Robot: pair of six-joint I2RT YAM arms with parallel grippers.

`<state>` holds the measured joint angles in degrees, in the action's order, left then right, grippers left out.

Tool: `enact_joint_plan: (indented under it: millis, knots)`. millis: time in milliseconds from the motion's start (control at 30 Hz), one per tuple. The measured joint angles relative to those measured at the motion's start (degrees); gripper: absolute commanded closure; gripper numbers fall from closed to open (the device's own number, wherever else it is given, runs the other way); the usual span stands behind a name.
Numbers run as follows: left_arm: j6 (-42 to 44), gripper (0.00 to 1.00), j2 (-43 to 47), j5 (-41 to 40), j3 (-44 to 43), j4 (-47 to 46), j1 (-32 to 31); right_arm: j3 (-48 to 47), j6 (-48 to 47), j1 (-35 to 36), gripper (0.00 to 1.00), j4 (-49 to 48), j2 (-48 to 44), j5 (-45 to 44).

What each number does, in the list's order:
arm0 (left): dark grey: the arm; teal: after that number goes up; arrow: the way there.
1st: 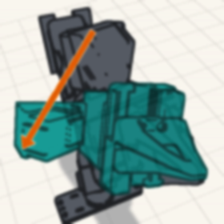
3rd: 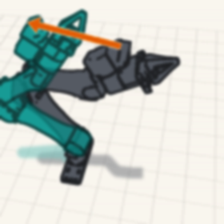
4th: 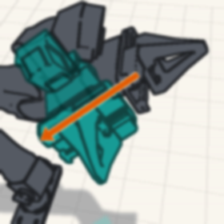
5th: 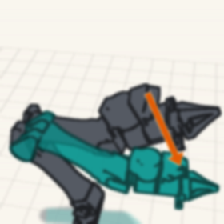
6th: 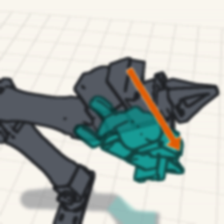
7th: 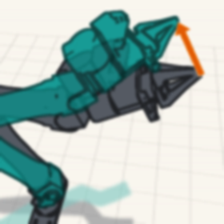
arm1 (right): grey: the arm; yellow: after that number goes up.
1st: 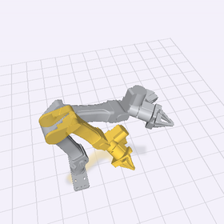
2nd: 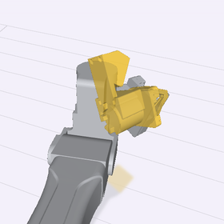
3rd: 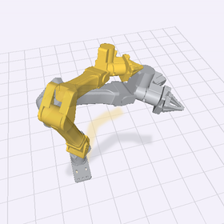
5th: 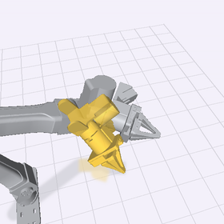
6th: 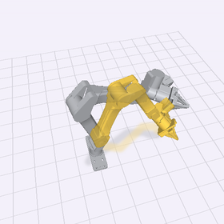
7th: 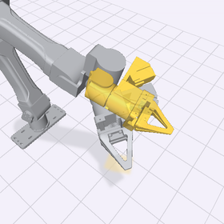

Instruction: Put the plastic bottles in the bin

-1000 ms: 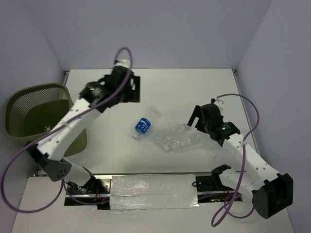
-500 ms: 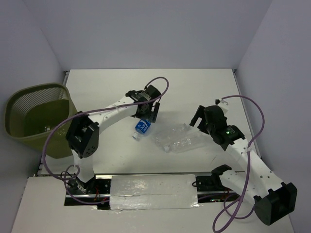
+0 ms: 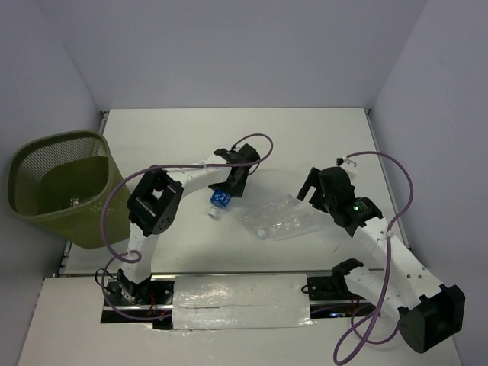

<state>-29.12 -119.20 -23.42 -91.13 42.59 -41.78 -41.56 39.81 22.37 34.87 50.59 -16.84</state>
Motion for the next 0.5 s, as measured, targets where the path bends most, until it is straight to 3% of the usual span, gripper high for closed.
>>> enact_joint_plan:
  millis: [67, 100, 133, 333, 500]
  knots:
    - [-0.1, 0.41, 0.0, -1.4, -0.4, 0.5, -0.1, 0.0, 0.0, 0.0, 0.0, 0.0, 0.0, -0.1]
    - [-0.1, 0.51, 0.0, -2.1, -0.8, 1.2, -0.2, 0.0, 0.0, 0.0, 0.0, 0.0, 0.0, -0.2]
    - [0.0, 0.52, 0.0, -2.7, -1.4, 2.0, -0.2, 0.0, 0.0, 0.0, 0.0, 0.0, 0.1, -0.2]
    - [0.3, 0.5, 2.3, -8.4, -12.3, 10.9, 0.1, 0.0, 0.2, 0.0, 0.0, 0.0, 0.8, -0.2]
    - [0.5, 0.5, 14.1, -11.1, -23.6, 14.3, 5.5, 0.0, 0.9, 0.0, 0.0, 0.0, 1.4, -0.5]
